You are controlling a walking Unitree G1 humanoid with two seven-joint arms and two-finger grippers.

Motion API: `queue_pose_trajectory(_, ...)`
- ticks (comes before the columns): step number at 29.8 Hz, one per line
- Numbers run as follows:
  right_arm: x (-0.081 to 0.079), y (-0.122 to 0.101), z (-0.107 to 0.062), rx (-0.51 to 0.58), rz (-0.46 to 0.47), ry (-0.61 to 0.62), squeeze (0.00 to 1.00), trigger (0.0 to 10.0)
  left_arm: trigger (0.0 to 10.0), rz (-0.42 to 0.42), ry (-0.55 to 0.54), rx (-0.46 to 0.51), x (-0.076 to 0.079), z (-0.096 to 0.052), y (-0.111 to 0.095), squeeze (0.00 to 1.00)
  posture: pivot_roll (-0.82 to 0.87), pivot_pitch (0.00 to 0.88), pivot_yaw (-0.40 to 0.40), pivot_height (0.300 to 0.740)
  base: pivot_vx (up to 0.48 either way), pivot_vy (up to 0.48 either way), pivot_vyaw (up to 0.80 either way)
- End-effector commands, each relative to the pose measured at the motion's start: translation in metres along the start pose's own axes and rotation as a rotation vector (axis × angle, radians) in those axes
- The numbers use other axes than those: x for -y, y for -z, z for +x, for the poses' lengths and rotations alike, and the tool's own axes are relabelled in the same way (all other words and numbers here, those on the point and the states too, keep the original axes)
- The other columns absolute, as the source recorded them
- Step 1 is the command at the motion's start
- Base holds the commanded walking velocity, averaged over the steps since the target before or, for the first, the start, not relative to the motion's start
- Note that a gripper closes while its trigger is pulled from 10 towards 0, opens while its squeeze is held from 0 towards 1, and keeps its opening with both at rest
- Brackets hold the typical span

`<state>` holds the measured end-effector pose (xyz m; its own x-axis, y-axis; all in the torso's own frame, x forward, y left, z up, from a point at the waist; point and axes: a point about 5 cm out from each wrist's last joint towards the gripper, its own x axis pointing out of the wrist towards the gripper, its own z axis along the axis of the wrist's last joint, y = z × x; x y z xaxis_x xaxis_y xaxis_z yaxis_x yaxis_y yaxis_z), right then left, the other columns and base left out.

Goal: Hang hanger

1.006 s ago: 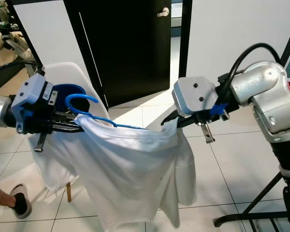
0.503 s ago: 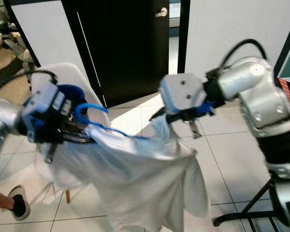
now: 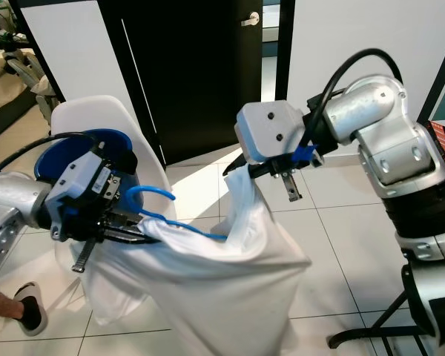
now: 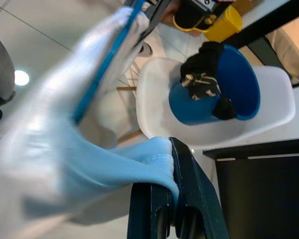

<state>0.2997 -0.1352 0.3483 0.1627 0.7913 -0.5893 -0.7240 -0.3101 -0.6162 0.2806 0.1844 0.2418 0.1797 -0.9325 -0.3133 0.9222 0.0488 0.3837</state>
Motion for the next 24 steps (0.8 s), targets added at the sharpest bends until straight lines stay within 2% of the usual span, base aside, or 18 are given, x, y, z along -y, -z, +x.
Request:
queue_pose_trajectory(1, 0.004, -0.003, -0.007, -0.018, -0.022, 0.010, 0.00, 0.0, 10.0, 0.018, -0.064, -0.046, -0.006, -0.009, 0.002, 0.00, -0.10, 0.000, 0.028, 0.740, 0.000, 0.000, 0.00)
queue_pose_trajectory(3, 0.004, 0.001, -0.015, -0.050, -0.011, 0.015, 0.00, 0.0, 10.0, 0.021, -0.144, -0.078, -0.013, -0.019, 0.004, 0.00, -0.10, 0.000, 0.029, 0.740, 0.000, 0.000, 0.00)
queue_pose_trajectory(11, 0.002, 0.002, -0.018, -0.055, -0.004, 0.012, 0.00, 0.0, 10.0, 0.017, -0.171, -0.075, -0.012, -0.021, 0.004, 0.00, -0.10, 0.000, 0.029, 0.740, 0.000, 0.000, 0.00)
queue_pose_trajectory(13, 0.002, 0.002, -0.015, -0.045, -0.005, 0.008, 0.00, 0.0, 10.0, 0.017, -0.160, -0.057, -0.011, -0.017, 0.002, 0.00, -0.10, 0.000, 0.029, 0.740, 0.000, 0.000, 0.00)
queue_pose_trajectory(14, 0.002, 0.001, -0.011, -0.030, -0.011, 0.002, 0.00, 0.0, 10.0, 0.021, -0.143, -0.032, -0.009, -0.010, 0.001, 0.00, -0.09, 0.000, 0.028, 0.740, 0.000, 0.000, 0.00)
queue_pose_trajectory(16, 0.002, 0.001, -0.011, -0.030, -0.011, 0.002, 0.00, 0.0, 10.0, 0.021, -0.143, -0.032, -0.009, -0.010, 0.001, 0.00, -0.09, 0.000, 0.028, 0.740, 0.000, 0.000, 0.00)
queue_pose_trajectory(19, 0.007, -0.010, 0.005, 0.050, -0.044, 0.013, 0.00, 0.0, 10.0, 0.027, -0.103, 0.039, -0.004, 0.016, -0.006, 0.00, -0.09, 0.000, 0.027, 0.740, 0.000, 0.000, 0.00)
queue_pose_trajectory(20, 0.007, -0.010, 0.005, 0.050, -0.044, 0.013, 0.00, 0.0, 10.0, 0.027, -0.103, 0.039, -0.004, 0.016, -0.006, 0.00, -0.09, 0.000, 0.027, 0.740, 0.000, 0.000, 0.00)
queue_pose_trajectory(22, 0.016, -0.017, 0.014, 0.090, -0.055, 0.063, 0.00, 0.0, 10.0, 0.025, -0.096, 0.072, -0.003, 0.027, -0.008, 0.00, -0.10, 0.000, 0.029, 0.740, 0.000, 0.000, 0.00)
queue_pose_trajectory(24, 0.017, -0.018, 0.016, 0.098, -0.055, 0.075, 0.00, 0.0, 10.0, 0.026, -0.096, 0.077, -0.003, 0.029, -0.008, 0.00, -0.10, 0.000, 0.030, 0.740, 0.000, 0.000, 0.00)
